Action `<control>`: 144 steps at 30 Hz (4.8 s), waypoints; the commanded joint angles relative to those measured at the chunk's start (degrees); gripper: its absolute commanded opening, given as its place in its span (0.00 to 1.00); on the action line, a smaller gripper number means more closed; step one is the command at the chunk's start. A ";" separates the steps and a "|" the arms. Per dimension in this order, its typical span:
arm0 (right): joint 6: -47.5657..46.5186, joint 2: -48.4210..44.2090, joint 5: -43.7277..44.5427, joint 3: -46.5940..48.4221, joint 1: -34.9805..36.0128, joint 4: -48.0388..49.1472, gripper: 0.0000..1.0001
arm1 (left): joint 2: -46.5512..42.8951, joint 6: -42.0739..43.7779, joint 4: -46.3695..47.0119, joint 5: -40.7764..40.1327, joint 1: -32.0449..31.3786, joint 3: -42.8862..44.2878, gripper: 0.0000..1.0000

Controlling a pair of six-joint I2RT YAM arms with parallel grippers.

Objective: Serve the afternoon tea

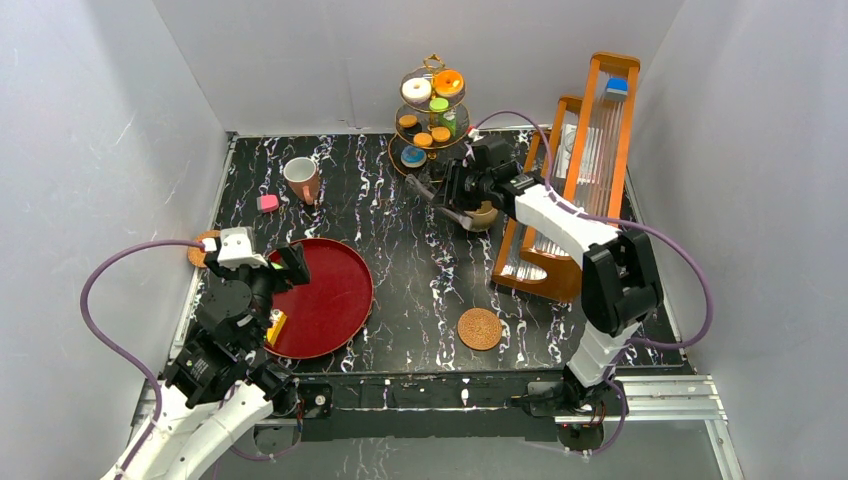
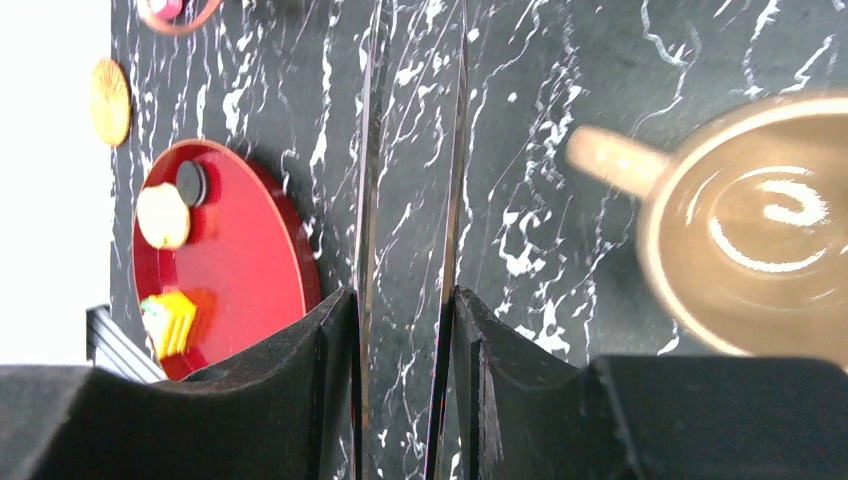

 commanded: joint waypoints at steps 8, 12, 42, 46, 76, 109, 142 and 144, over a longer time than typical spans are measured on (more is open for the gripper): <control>-12.90 -12.19 -0.45 -7.11 10.51 6.92 0.48 | 1.41 0.67 1.21 -2.32 -0.24 -0.24 0.93; -17.92 -12.05 2.01 -7.07 15.20 9.27 0.49 | 0.72 0.55 1.28 -3.19 -0.24 -0.33 0.93; -37.83 13.58 -4.00 4.90 33.02 25.19 0.54 | -6.89 -0.06 1.75 -4.29 -0.25 -0.79 0.92; -38.85 15.26 -3.33 6.74 33.69 24.24 0.56 | -7.39 -0.10 1.76 -4.53 -0.25 -0.87 0.92; -41.91 23.19 -2.09 15.84 34.15 18.94 0.60 | -6.93 0.23 2.03 -4.33 -0.24 -0.96 0.92; -42.69 17.57 0.03 11.53 35.56 16.71 0.48 | -7.59 0.06 1.86 -4.04 -0.24 -0.97 0.92; -30.53 -6.42 18.47 -0.12 18.79 4.48 0.43 | -5.69 -0.20 1.75 -2.78 -0.25 -0.79 0.92; -29.79 -6.59 20.08 0.10 16.80 3.86 0.43 | -5.75 -0.22 1.75 -2.70 -0.25 -0.83 0.92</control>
